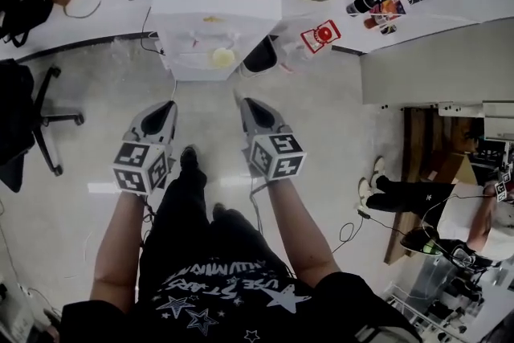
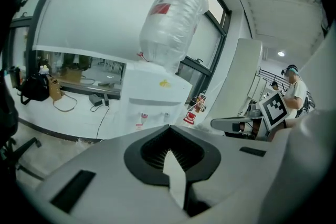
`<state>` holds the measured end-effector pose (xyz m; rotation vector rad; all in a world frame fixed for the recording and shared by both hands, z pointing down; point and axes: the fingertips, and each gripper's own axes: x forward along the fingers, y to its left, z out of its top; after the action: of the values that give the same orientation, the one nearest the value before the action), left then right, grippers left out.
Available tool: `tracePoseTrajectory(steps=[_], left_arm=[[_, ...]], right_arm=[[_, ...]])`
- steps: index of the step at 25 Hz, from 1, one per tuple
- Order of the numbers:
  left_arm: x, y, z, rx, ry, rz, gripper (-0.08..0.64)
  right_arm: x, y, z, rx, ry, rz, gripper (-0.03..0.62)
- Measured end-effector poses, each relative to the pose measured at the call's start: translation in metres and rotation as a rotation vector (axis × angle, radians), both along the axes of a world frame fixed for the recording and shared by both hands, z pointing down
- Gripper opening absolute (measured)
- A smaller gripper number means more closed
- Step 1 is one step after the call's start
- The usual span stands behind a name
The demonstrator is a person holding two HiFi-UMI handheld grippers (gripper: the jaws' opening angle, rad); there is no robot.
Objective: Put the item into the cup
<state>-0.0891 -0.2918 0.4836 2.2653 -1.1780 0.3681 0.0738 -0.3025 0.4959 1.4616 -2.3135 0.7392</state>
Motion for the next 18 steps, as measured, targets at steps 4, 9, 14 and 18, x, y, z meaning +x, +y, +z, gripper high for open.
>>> tracePoseTrajectory(steps=[4,9,14,18], left_arm=[[-0.005,-0.024,0.027,-0.037,0.002,0.017,0.003],[-0.013,-0.047,0.052,-0.06,0.016,0.023,0.003],[-0.022,-0.065,0.083,-0.097,0.017,0.012,0.003],[-0.024,-0.073,0.107,-0.126,0.016,0.026,0.003]], right_arm=[[-0.01,-0.024,0.024,-0.031,0.017,0.008,0.002],[-0.02,-0.052,0.054,-0.056,0.04,0.021,0.002],[-0.019,-0.079,0.086,-0.085,0.036,0.076,0.002],[-0.018,-0.093,0.11,-0.105,0.033,0.093,0.002]])
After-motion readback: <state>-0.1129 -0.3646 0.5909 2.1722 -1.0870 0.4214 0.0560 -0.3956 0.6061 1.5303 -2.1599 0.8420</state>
